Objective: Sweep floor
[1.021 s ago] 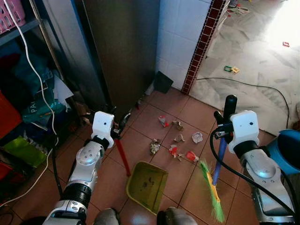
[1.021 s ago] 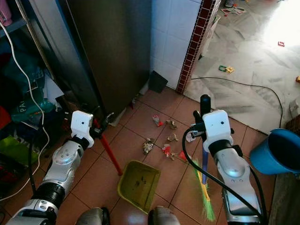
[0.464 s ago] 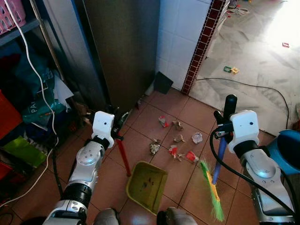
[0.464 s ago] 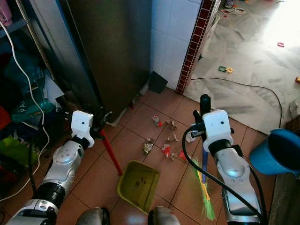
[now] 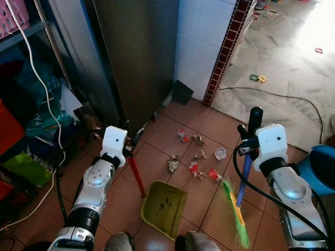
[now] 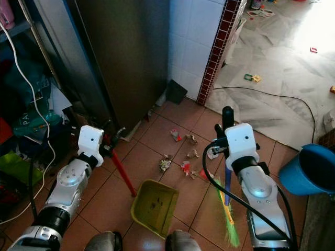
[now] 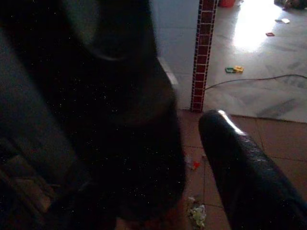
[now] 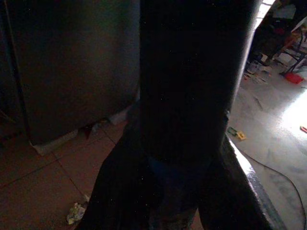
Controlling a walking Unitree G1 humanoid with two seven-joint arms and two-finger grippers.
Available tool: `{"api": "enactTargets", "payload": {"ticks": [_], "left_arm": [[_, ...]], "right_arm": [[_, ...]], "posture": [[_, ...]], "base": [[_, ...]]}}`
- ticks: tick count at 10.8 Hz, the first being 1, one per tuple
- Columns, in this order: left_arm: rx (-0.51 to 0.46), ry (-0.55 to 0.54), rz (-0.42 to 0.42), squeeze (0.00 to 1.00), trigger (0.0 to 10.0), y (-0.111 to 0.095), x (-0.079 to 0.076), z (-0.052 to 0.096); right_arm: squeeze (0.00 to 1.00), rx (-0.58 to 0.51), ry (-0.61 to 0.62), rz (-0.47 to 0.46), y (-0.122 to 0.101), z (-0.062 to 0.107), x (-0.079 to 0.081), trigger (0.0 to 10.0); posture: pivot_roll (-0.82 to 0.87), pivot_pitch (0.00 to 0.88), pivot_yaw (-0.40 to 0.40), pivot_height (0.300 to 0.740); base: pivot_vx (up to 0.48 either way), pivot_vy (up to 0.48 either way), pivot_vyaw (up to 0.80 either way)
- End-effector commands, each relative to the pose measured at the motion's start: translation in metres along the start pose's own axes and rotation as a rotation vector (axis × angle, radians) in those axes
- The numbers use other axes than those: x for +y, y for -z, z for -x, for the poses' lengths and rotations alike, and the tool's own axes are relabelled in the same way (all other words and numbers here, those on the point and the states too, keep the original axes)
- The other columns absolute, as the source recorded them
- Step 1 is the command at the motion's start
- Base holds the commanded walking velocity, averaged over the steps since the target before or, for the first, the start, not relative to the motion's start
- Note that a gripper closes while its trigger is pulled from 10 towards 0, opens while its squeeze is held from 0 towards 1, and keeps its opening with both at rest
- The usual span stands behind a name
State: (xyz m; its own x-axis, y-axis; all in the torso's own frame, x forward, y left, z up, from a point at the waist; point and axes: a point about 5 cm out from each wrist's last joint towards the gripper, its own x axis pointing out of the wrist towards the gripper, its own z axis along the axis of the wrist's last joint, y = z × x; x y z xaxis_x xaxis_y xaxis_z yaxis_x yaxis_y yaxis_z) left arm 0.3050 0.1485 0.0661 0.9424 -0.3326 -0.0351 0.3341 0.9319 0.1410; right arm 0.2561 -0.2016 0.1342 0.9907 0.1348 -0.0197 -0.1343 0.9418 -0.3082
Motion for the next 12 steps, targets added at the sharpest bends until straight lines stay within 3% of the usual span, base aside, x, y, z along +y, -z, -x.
{"api": "enactTargets", "payload": {"ticks": [1,2,3,4,6,7,12], "left_arm": [[0.002,-0.002,-0.016,0.0,10.0,-0.001,0.001,0.001],[-0.001,-0.001,-0.018,0.0,10.0,-0.003,0.001,0.001],[-0.006,-0.006,0.003,0.42,10.0,-0.003,0.0,0.003],[-0.012,-0.008,0.009,1.0,10.0,-0.003,-0.001,0.005],[-0.006,-0.007,-0.001,1.0,10.0,-0.002,-0.002,0.009],[-0.005,-0.008,0.0,0.0,10.0,-0.002,-0.003,0.01],[-0.013,-0.013,0.023,0.0,10.0,-0.005,-0.006,0.015]], "right_arm": [[0.0,-0.029,0.005,0.025,-0.005,-0.001,-0.003,10.0],[0.0,-0.028,0.004,0.026,-0.005,-0.001,-0.003,10.0],[0.0,-0.028,0.0,0.025,-0.005,-0.002,-0.002,10.0],[0.0,-0.028,-0.005,0.024,-0.004,-0.002,-0.001,10.0],[0.0,-0.028,-0.011,0.022,-0.004,-0.004,0.0,10.0],[0.0,-0.029,-0.011,0.023,-0.004,-0.004,-0.001,10.0],[0.0,-0.028,-0.019,0.025,-0.003,-0.005,-0.001,10.0]], "posture": [[-0.14,0.118,-0.047,0.74],[-0.14,0.117,-0.05,0.74],[-0.14,0.117,-0.05,0.74],[-0.13,0.116,-0.053,0.74],[-0.13,0.112,-0.055,0.74],[-0.13,0.11,-0.054,0.74],[-0.12,0.109,-0.06,0.74]], "base": [[0.0,0.0,0.0],[0.0,0.0,0.0],[0.0,0.0,0.0],[0.0,0.0,0.0],[0.0,0.0,0.0],[0.0,0.0,0.0],[0.0,0.0,0.0]]}}
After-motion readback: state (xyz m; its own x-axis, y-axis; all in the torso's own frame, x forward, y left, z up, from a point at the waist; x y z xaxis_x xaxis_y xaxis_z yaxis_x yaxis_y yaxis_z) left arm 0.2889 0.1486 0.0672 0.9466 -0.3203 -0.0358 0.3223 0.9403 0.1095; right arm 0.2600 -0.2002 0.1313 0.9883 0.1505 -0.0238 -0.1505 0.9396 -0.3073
